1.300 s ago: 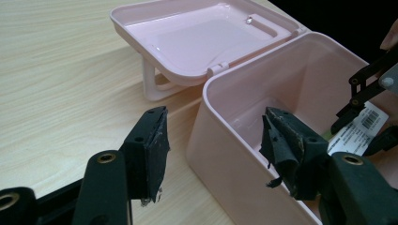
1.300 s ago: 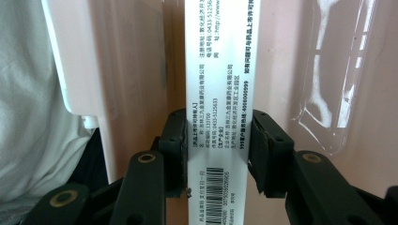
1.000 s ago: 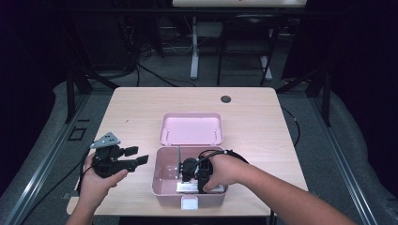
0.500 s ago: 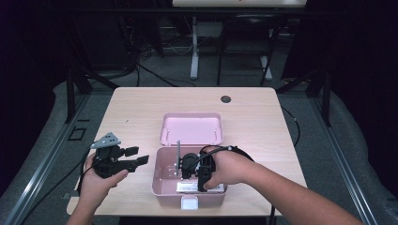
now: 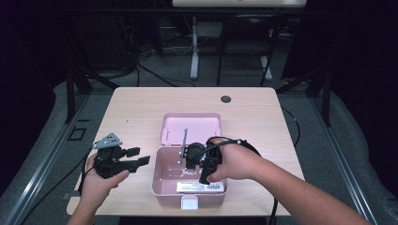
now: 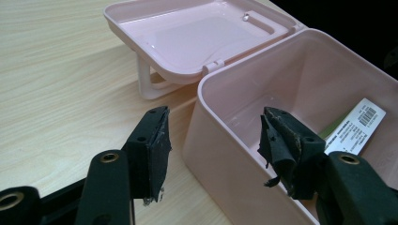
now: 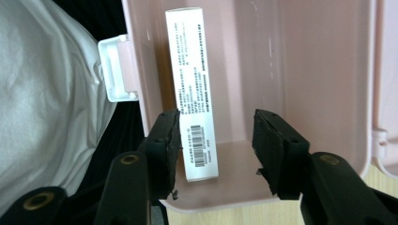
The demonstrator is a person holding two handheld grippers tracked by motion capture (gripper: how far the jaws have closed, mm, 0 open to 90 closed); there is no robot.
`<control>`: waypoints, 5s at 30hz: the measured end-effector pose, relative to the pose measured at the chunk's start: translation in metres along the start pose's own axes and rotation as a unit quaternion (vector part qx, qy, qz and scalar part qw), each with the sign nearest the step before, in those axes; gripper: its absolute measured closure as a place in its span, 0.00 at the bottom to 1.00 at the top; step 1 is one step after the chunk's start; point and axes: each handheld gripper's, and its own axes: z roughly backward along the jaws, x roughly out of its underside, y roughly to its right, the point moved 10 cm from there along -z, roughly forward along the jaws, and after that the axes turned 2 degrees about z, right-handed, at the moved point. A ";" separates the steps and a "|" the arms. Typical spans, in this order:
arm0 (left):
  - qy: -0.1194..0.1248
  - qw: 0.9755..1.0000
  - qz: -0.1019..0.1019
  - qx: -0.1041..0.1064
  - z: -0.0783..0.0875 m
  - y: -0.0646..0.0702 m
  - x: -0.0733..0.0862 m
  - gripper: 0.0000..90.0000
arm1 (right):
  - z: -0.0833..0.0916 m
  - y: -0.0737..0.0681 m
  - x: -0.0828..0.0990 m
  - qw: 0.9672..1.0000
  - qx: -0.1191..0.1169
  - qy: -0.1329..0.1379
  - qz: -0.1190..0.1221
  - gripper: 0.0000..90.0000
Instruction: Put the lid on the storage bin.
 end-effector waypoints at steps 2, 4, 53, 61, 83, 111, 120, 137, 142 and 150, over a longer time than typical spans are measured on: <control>-0.003 1.000 -0.001 0.002 0.000 0.000 0.001 0.48 | 0.002 0.002 0.001 1.000 0.003 0.005 -0.005 0.56; -0.004 1.000 -0.002 0.003 -0.001 0.000 0.001 0.48 | 0.004 0.004 0.002 1.000 0.004 0.008 -0.011 0.55; 0.010 0.999 -0.043 0.015 -0.010 0.018 -0.001 0.54 | 0.028 0.075 0.026 0.946 0.125 0.231 -0.189 0.50; 0.017 0.999 -0.042 0.030 -0.013 0.024 -0.002 0.53 | 0.025 0.090 0.029 0.939 0.132 0.234 -0.214 0.53; -0.001 0.999 -0.030 0.015 -0.022 0.023 0.007 0.70 | 0.009 0.131 0.037 0.905 0.142 0.265 -0.300 0.59; -0.026 0.999 -0.040 0.001 -0.028 0.021 0.015 0.88 | -0.013 0.169 0.048 0.881 0.150 0.260 -0.365 0.60; -0.022 0.999 -0.038 0.004 -0.028 0.020 0.015 0.88 | -0.024 0.191 0.054 0.867 0.151 0.255 -0.400 0.60; -0.022 0.999 -0.037 0.005 -0.028 0.020 0.015 0.88 | -0.049 0.223 0.059 0.840 0.170 0.246 -0.452 0.68; -0.023 0.999 -0.032 0.007 -0.028 0.020 0.015 0.88 | -0.057 0.227 0.058 0.835 0.164 0.242 -0.466 0.69; -0.021 0.999 -0.028 0.009 -0.029 0.020 0.015 0.87 | -0.067 0.235 0.056 0.827 0.163 0.240 -0.482 0.69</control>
